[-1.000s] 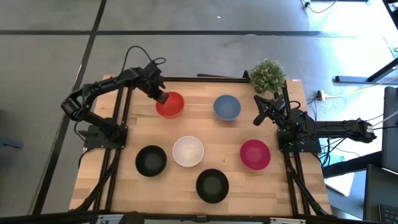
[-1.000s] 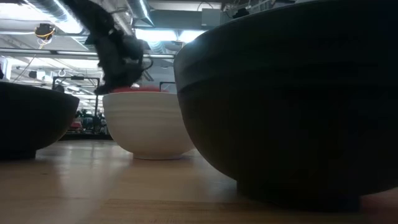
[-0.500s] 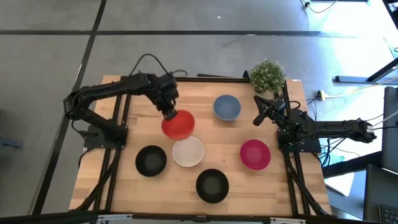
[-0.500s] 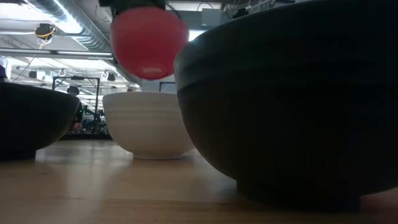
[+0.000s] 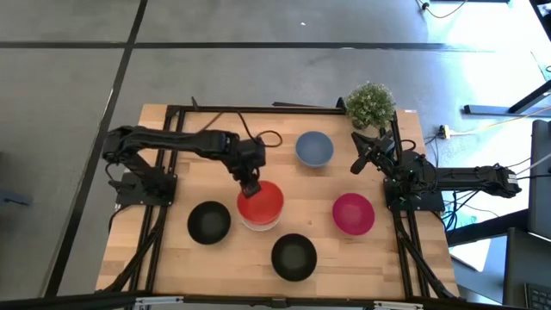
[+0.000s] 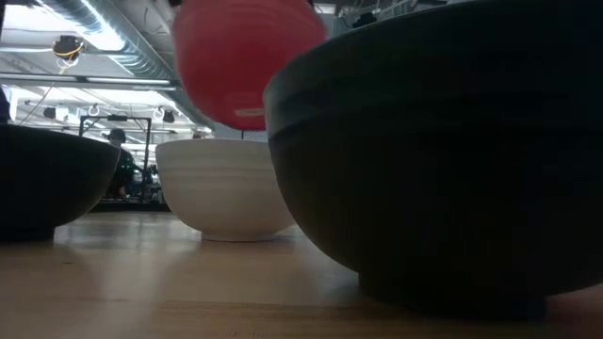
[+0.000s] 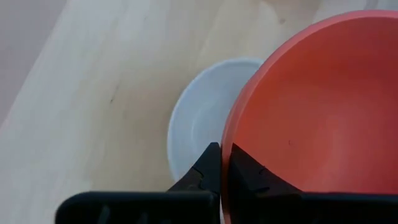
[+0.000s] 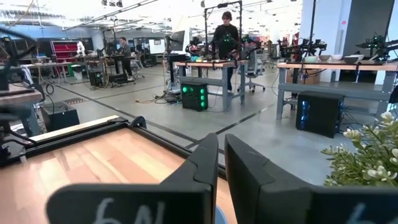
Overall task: Nest bowls inside each other
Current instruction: Stack the orange bowl on top of the white bowl
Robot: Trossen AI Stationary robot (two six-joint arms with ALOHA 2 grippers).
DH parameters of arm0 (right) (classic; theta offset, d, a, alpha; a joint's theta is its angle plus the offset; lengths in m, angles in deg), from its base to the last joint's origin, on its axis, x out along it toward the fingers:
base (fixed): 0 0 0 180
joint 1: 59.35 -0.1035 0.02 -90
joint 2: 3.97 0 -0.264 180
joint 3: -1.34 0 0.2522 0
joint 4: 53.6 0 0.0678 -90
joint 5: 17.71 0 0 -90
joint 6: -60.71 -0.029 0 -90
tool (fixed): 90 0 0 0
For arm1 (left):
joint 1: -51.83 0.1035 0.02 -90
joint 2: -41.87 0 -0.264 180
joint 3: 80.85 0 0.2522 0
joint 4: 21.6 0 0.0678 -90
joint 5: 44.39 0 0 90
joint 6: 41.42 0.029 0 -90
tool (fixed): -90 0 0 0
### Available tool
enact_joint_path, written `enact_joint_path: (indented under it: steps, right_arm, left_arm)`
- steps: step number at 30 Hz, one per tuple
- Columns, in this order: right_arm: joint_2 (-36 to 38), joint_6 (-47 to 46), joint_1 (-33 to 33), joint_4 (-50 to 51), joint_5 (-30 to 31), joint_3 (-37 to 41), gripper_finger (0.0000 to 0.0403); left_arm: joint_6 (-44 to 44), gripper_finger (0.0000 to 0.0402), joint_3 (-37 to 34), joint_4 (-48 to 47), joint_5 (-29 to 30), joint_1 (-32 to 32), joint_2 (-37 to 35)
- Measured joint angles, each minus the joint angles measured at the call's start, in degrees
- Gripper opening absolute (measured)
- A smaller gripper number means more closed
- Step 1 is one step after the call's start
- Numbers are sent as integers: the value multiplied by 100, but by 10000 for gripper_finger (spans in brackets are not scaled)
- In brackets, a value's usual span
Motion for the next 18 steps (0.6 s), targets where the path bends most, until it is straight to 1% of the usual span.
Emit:
enact_joint_path:
  steps: [3,6,9,14,18]
  right_arm:
    - [0,-10,-2,0,-2,0,32]
    - [0,-151,-1,2,-1,0,32]
    - [0,-160,-2,4,-2,0,32]
    - [0,-149,-2,5,-4,0,32]
    - [0,-146,-2,7,-4,0,32]
  left_arm:
    - [-51,0,0,160,78,-12,278]
    - [-79,0,0,102,349,-10,408]
    - [-125,0,0,91,387,-7,416]
    - [-270,0,0,-19,687,-56,409]
    - [-312,0,0,-28,716,-136,407]
